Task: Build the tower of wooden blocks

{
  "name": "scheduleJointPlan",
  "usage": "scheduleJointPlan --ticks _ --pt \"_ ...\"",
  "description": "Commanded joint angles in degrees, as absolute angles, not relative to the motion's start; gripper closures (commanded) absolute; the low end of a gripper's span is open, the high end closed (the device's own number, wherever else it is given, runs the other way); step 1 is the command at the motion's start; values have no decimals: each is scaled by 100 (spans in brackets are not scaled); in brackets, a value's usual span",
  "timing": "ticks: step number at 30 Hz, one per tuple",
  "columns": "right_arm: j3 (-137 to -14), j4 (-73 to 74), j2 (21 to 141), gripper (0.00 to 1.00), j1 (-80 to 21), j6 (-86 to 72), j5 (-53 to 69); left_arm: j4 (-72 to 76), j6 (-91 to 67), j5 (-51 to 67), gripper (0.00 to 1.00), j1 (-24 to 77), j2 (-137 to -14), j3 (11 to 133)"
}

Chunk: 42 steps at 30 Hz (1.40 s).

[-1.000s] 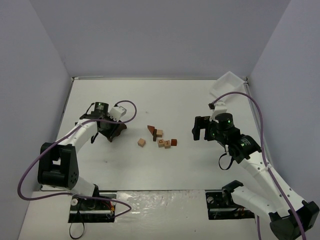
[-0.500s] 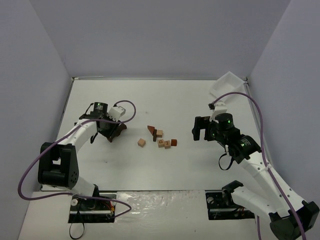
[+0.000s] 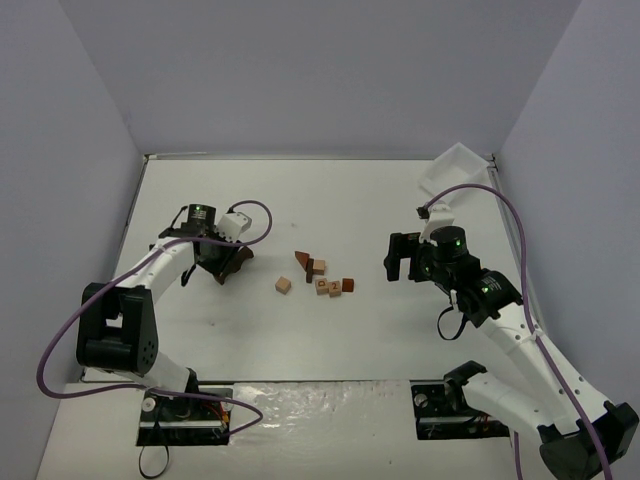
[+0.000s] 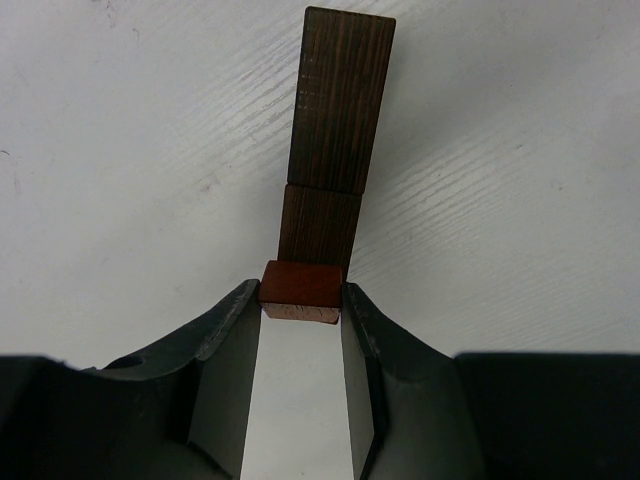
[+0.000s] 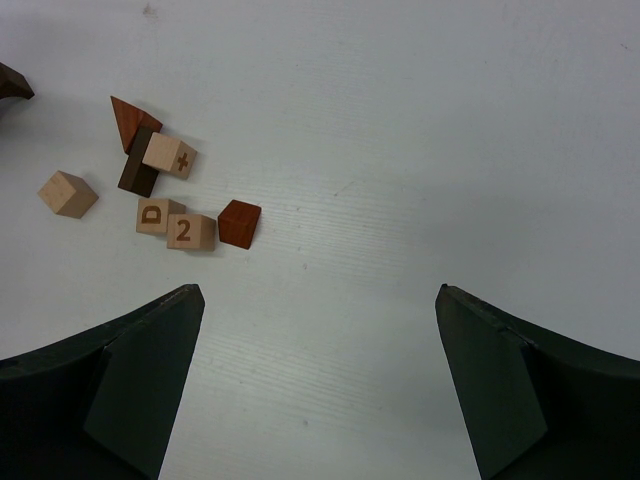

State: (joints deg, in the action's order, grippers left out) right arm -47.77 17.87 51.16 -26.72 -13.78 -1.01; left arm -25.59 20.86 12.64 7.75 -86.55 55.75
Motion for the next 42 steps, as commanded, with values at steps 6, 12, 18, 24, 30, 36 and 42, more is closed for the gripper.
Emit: scheduleJointPlan --ticks 6,12,18,24,30,36,42 --pt "-4860 1582 5124 0 -2698 -1354 -53 -2540 2075 1319 85 721 -8631 5897" --pt "-4860 1584 5124 0 -2698 -1345 -53 -2555 2050 1303 82 714 -8605 5871" --pt "-4860 1582 5129 0 -2698 -1348 -53 -2614 2048 1320 78 682 -8549 5885" --pt "-4860 1582 5106 0 -2698 -1354 -53 -2663 2053 1292 77 668 -8559 5875" --pt "-4843 1582 5089 0 -2698 -1354 -53 -2646 2030 1351 76 677 -8571 5871" --pt "-4843 1582 5094 0 -2698 -1354 -57 -2646 2074 1394 68 672 -8565 5845" --pt "-4832 1573 5082 0 -2698 -1347 -59 -2646 2046 1452 58 670 -8571 5858"
